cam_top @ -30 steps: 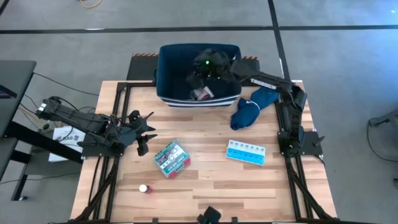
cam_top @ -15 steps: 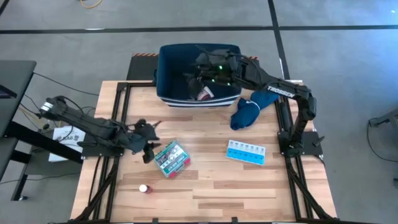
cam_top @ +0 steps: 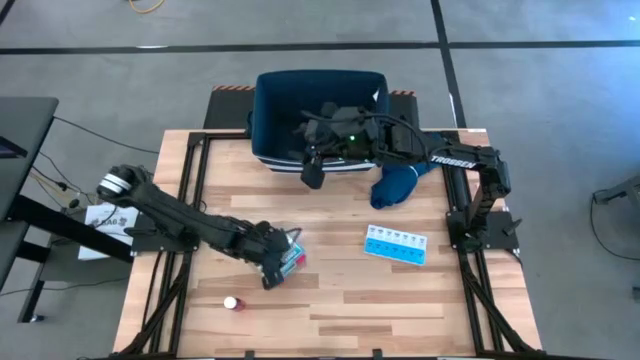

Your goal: Pick & place medical supplies in basket/bin

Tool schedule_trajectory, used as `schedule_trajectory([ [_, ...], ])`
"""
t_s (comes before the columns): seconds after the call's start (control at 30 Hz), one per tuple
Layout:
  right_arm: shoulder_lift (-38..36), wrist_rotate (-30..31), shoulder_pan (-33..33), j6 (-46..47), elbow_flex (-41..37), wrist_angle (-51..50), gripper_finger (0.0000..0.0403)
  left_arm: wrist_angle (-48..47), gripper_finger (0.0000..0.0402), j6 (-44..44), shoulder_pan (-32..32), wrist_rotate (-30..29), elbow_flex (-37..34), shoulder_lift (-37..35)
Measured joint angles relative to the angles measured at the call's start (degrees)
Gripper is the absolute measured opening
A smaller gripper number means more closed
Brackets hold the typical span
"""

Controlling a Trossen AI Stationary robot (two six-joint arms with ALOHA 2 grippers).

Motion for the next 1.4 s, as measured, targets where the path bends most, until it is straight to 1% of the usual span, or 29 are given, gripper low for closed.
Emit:
schedule_trajectory([
  [0.13,0.0,3.56,0.27,-0.09,0.0,-0.94,0.0226,-1.62,0.0114,-2.59,-0.02,1.4,4.77,7.27],
  [0.27,0.0,3.94,-0.34,-0.11,0.0,-4.12,0.0226,-5.93,0.0114,-3.96,-0.02,3.0,10.97,13.25],
  [0.33,0.0,3.99,-0.73,-0.07,0.0,-6.29,0.0226,-9.35,0.0114,-4.7,-0.07,1.97,14.17,15.56],
  [0.43,0.0,3.82,-1.33,0.12,0.0,-9.85,0.0226,-14.9,0.0114,-6.58,-0.07,-1.29,18.09,18.31],
  [0.53,0.0,3.6,-1.33,0.85,0.0,-12.15,0.0226,-17.64,0.0114,-7.97,-0.07,-1.52,20.18,20.48],
  [0.77,0.0,3.56,-1.62,-0.94,0.0,-12.28,0.0226,-17.42,0.0114,-10.85,-0.09,-1.15,21.25,21.54],
  [0.87,0.0,3.58,-2.24,-2.97,0.0,-12.2,0.0226,-19.97,0.0114,-12.0,-0.23,-1.65,22.7,21.51],
  [0.93,0.0,3.58,-2.78,-3.02,0.0,-11.95,0.0226,-21.93,0.0114,-12.93,-0.6,-2.95,24.23,21.49],
  [1.1,0.0,3.53,-4.14,-3.04,0.0,-11.93,0.0226,-22.72,0.0114,-14.56,-2.0,-5.34,27.05,21.49],
  [1.4,0.02,3.37,-5.19,-3.02,-0.02,-11.93,0.0226,-23.01,0.0114,-18.6,-3.39,-5.55,25.69,21.73],
])
